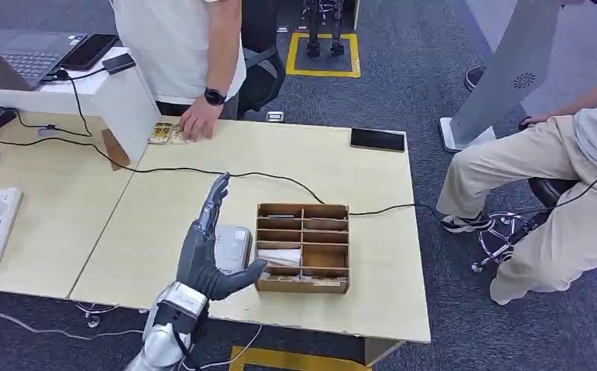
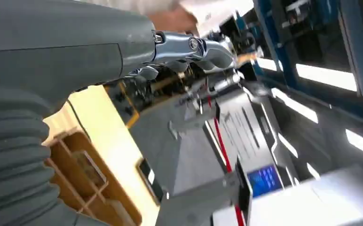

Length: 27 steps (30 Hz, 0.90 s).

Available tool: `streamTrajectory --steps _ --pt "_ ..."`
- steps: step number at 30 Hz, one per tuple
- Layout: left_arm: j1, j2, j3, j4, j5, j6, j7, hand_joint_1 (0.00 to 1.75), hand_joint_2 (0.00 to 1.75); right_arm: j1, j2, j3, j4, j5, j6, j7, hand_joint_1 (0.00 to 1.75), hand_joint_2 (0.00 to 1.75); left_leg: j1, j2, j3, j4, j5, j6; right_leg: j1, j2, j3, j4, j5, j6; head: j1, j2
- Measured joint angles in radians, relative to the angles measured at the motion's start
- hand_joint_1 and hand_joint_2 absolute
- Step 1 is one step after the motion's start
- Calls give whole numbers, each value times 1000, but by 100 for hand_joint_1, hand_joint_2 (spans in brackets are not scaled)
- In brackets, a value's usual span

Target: Pass the card to the sensor for recognition and then transmit it.

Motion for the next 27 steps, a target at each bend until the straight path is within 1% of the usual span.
streamTrajectory --steps 4,5,9,15,17,23,27 --pt "10 21 -29 -2 -43 -58 -6 0 0 1 0 -5 -5 2 2 -4 0 175 0 0 0 0 0 0 0 0 0 0 0 0 0 0" --pt "11 26 -38 -2 -60 -70 -6 0 175 1 0 -7 -7 3 2 -5 0 175 0 0 0 0 0 0 0 0 0 0 0 0 0 0" --pt "11 45 -69 -2 -127 -80 5 0 175 1 0 -12 -13 8 3 -6 0 175 0 0 0 0 0 0 0 0 0 0 0 0 0 0" --pt "0 60 -113 16 -334 22 74 0 175 2 0 -19 -23 11 3 -6 0 175 0 0 0 0 0 0 0 0 0 0 0 0 0 0" --pt "-7 65 -131 25 -372 37 93 0 175 1 0 -20 -26 12 4 -6 0 175 0 0 0 0 0 0 0 0 0 0 0 0 0 0" --pt "-38 76 -185 69 -528 91 180 0 175 2 0 -26 -35 31 16 3 0 175 0 0 0 0 0 0 0 0 0 0 0 0 0 0" --pt "-65 82 -219 108 -622 109 240 0 175 2 0 -26 -42 32 17 12 0 175 0 0 0 0 0 0 0 0 0 0 0 0 0 0"
